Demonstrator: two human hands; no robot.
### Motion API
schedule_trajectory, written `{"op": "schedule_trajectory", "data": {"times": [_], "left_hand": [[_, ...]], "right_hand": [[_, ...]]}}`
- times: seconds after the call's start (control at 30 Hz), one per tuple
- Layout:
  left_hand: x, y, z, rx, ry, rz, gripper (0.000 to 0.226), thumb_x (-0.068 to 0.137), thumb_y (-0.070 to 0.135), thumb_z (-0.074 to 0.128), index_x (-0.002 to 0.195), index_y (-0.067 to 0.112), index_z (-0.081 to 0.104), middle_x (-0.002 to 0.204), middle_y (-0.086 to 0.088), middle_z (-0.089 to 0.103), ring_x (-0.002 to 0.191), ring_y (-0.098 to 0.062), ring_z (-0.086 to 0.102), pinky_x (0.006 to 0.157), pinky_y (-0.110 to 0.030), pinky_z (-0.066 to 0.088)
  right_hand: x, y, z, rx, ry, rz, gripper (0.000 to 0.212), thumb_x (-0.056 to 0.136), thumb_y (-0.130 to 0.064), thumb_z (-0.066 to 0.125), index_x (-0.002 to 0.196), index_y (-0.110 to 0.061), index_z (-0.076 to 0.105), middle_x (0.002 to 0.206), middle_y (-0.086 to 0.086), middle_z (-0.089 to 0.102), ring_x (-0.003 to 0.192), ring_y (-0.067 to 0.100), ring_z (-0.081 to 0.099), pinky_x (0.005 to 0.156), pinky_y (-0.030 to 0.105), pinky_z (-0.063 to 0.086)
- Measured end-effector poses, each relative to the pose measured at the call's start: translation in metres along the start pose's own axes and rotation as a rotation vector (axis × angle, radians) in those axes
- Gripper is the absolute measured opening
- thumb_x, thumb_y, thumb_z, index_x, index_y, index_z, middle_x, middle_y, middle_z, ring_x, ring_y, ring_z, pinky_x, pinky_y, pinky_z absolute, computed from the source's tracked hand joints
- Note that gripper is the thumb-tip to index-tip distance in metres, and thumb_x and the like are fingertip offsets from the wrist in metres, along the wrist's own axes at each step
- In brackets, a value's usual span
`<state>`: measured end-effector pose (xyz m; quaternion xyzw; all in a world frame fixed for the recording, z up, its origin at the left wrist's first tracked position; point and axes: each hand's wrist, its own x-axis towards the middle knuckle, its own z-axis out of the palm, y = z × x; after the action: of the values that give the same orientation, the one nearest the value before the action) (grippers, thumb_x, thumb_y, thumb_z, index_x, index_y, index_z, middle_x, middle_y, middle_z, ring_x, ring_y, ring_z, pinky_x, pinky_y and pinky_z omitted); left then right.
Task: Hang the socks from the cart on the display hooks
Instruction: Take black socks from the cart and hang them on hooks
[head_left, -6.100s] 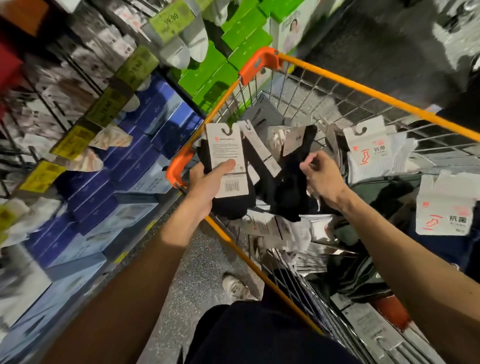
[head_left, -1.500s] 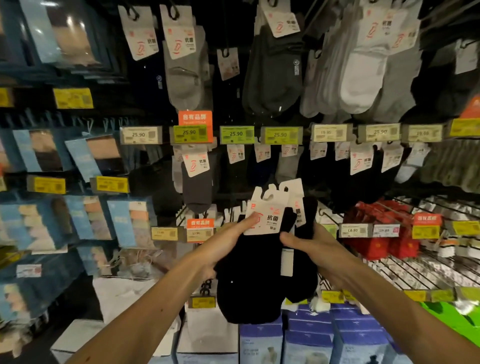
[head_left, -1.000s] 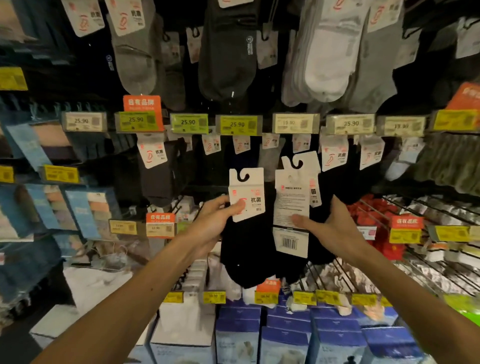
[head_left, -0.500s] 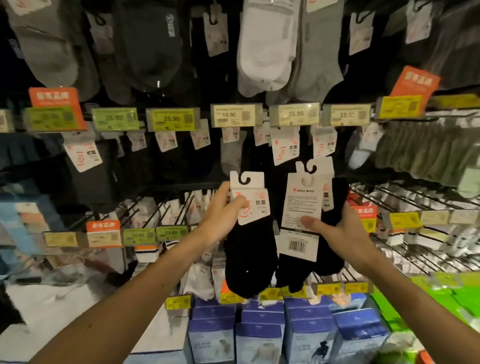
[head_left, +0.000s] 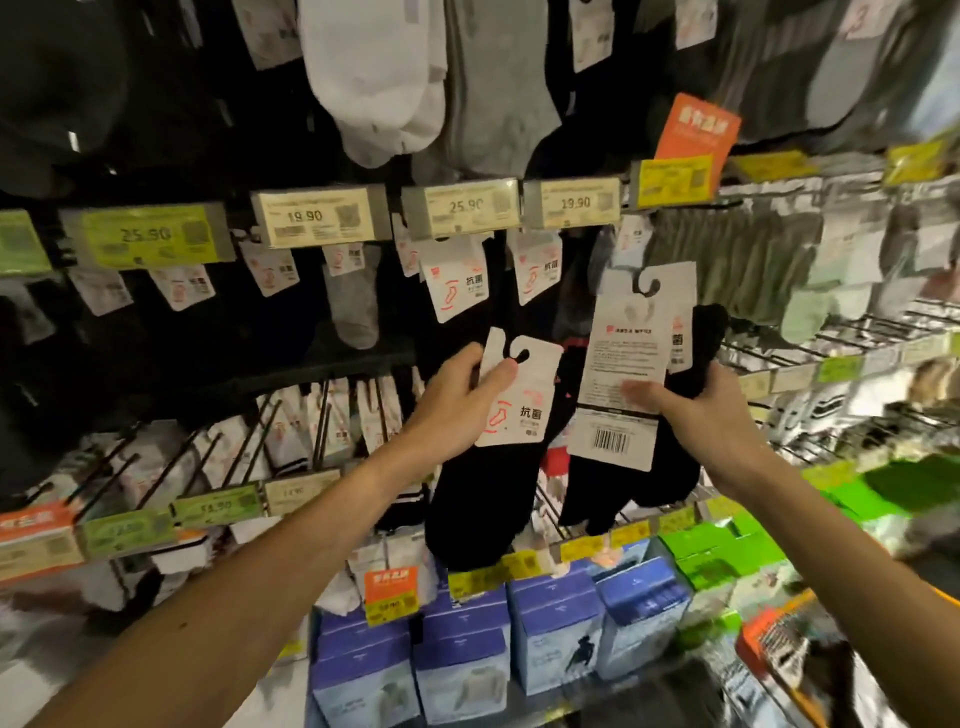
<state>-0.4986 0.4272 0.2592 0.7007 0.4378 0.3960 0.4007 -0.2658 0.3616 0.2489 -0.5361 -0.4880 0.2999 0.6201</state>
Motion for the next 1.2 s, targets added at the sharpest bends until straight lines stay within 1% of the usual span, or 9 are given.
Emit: {"op": "schedule_trajectory", "data": {"times": [0.13, 0.27, 0.4, 0.53, 0.7, 0.8, 0.9, 1.03, 1.2], "left_hand": [[0.005, 0.005, 0.025, 0.116, 0.039, 0.049, 0.018, 0.1, 0.027, 0.055, 0.117, 0.022, 0.053, 0.097, -0.002, 0.069, 0.082, -0.015, 0.068, 0.071, -0.032, 0.054], [0.018, 0.027, 0.039, 0.114, 0.079, 0.083, 0.057, 0.099, 0.032, 0.058, 0.144, 0.047, 0.027, 0.103, -0.002, 0.071, 0.079, -0.023, 0.068, 0.069, -0.037, 0.051], [0.035, 0.054, 0.05, 0.03, 0.179, 0.155, 0.058, 0.099, 0.028, 0.059, 0.143, 0.048, 0.026, 0.1, -0.008, 0.07, 0.078, -0.026, 0.07, 0.069, -0.042, 0.059], [0.05, 0.072, 0.058, 0.053, 0.268, 0.186, 0.057, 0.101, 0.025, 0.057, 0.147, 0.038, 0.027, 0.101, 0.012, 0.063, 0.075, -0.001, 0.067, 0.063, -0.025, 0.058], [0.053, 0.079, 0.065, -0.004, 0.327, 0.285, 0.057, 0.104, 0.015, 0.051, 0.149, 0.036, 0.024, 0.106, -0.003, 0.071, 0.08, -0.02, 0.073, 0.063, -0.035, 0.061], [0.057, 0.085, 0.066, 0.064, 0.348, 0.322, 0.066, 0.103, 0.015, 0.051, 0.155, 0.036, 0.016, 0.095, 0.004, 0.072, 0.083, -0.021, 0.072, 0.071, -0.039, 0.06], [0.064, 0.088, 0.064, 0.106, 0.383, 0.332, 0.073, 0.104, 0.016, 0.05, 0.158, 0.035, 0.005, 0.084, 0.024, 0.069, 0.077, -0.008, 0.068, 0.072, -0.033, 0.059], [0.073, 0.092, 0.059, 0.111, 0.483, 0.334, 0.072, 0.104, 0.017, 0.048, 0.158, 0.036, 0.003, 0.086, 0.002, 0.07, 0.059, -0.008, 0.064, 0.051, -0.017, 0.048], [0.086, 0.085, 0.059, 0.177, 0.543, 0.357, 0.071, 0.104, 0.02, 0.049, 0.158, 0.037, 0.005, 0.081, 0.033, 0.058, 0.069, 0.015, 0.058, 0.065, -0.01, 0.049]], "right_hand": [[0.013, 0.008, -0.021, -0.02, -0.019, -0.008, 0.03, 0.08, 0.003, 0.075, 0.1, -0.019, 0.068, 0.083, -0.02, 0.076, 0.081, 0.001, 0.073, 0.067, 0.018, 0.057], [0.026, 0.009, -0.042, -0.017, -0.077, -0.037, 0.031, 0.08, 0.003, 0.075, 0.101, -0.019, 0.07, 0.093, -0.015, 0.077, 0.089, 0.007, 0.074, 0.074, 0.022, 0.058], [0.038, 0.006, -0.062, 0.031, -0.153, -0.054, 0.028, 0.082, 0.003, 0.073, 0.095, -0.022, 0.071, 0.094, -0.014, 0.077, 0.089, 0.007, 0.074, 0.071, 0.019, 0.057], [0.05, 0.005, -0.073, 0.069, -0.185, -0.045, 0.03, 0.081, 0.0, 0.076, 0.099, -0.023, 0.069, 0.096, -0.014, 0.077, 0.091, 0.008, 0.074, 0.074, 0.023, 0.058], [0.06, 0.008, -0.084, 0.068, -0.227, -0.031, 0.035, 0.08, -0.006, 0.079, 0.111, -0.018, 0.066, 0.099, -0.015, 0.077, 0.092, 0.008, 0.074, 0.075, 0.025, 0.057], [0.065, 0.009, -0.087, 0.082, -0.267, -0.042, 0.033, 0.08, -0.005, 0.079, 0.107, -0.02, 0.066, 0.094, -0.018, 0.076, 0.088, 0.005, 0.073, 0.067, 0.017, 0.057], [0.07, 0.01, -0.087, 0.085, -0.291, -0.033, 0.039, 0.079, -0.006, 0.08, 0.115, -0.013, 0.065, 0.103, -0.011, 0.077, 0.095, 0.009, 0.073, 0.074, 0.022, 0.059], [0.077, 0.012, -0.087, 0.077, -0.31, -0.026, 0.044, 0.078, -0.009, 0.081, 0.118, -0.014, 0.064, 0.108, -0.01, 0.076, 0.1, 0.01, 0.072, 0.085, 0.032, 0.056], [0.083, 0.01, -0.086, 0.08, -0.341, -0.033, 0.041, 0.08, -0.007, 0.08, 0.117, -0.016, 0.065, 0.105, -0.014, 0.076, 0.097, 0.005, 0.072, 0.076, 0.02, 0.057]]}}
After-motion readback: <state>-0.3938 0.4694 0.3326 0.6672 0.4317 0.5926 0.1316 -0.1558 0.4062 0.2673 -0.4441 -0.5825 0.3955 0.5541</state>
